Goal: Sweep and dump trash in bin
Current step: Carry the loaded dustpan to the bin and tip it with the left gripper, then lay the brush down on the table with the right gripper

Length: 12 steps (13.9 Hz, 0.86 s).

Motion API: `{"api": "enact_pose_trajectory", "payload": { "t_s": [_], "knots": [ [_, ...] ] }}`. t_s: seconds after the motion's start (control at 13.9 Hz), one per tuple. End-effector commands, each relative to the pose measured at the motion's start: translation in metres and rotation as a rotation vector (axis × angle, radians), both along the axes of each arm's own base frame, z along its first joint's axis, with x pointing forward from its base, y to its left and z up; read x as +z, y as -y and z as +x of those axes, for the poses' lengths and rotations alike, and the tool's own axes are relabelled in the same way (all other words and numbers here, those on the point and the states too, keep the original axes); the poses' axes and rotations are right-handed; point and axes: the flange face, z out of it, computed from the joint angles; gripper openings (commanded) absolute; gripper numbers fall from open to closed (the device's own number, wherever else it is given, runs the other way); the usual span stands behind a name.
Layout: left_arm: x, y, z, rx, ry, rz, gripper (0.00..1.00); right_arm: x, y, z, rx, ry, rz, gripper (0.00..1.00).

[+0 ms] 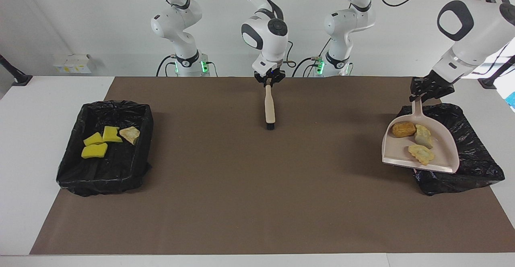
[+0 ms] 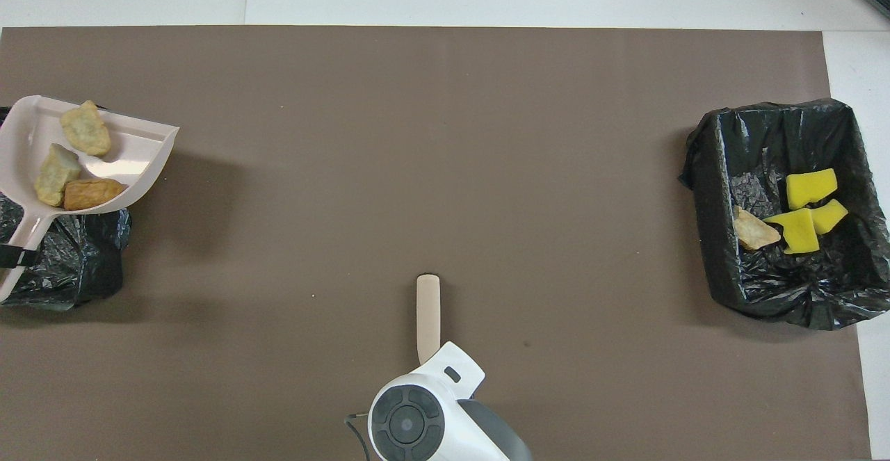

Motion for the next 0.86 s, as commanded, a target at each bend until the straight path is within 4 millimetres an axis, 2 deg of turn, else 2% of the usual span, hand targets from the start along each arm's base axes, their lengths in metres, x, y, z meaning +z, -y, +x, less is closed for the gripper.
{"api": "enact_pose_trajectory", "payload": {
  "t_s": [0.0, 0.07, 0.14, 0.36, 0.65, 0.79],
  "knots": [
    [0.013, -0.062, -0.016, -0.01, 0.031, 0.024, 0.0, 0.022, -0.004, 0.014, -0.011, -0.025, 0.001, 1.0],
    [0.023, -0.084, -0.018, 0.012, 0.041, 0.051, 0.0, 0.033, -0.001, 0.023, -0.019, -0.028, 0.001, 1.0],
    [0.027, -0.097, -0.02, 0.017, 0.017, 0.089, 0.0, 0.045, 0.006, 0.034, -0.015, -0.035, 0.001, 1.0],
    [0.028, -0.111, -0.03, -0.048, -0.093, 0.251, 0.0, 0.085, 0.038, 0.062, 0.053, -0.052, 0.011, 1.0],
    [0.046, -0.133, -0.019, -0.129, -0.105, 0.435, 0.0, 0.131, 0.102, 0.102, 0.104, -0.037, 0.001, 1.0],
    [0.05, -0.137, -0.013, -0.185, -0.111, 0.521, 0.0, 0.153, 0.133, 0.123, 0.145, -0.026, -0.017, 1.0]
  ]
}}
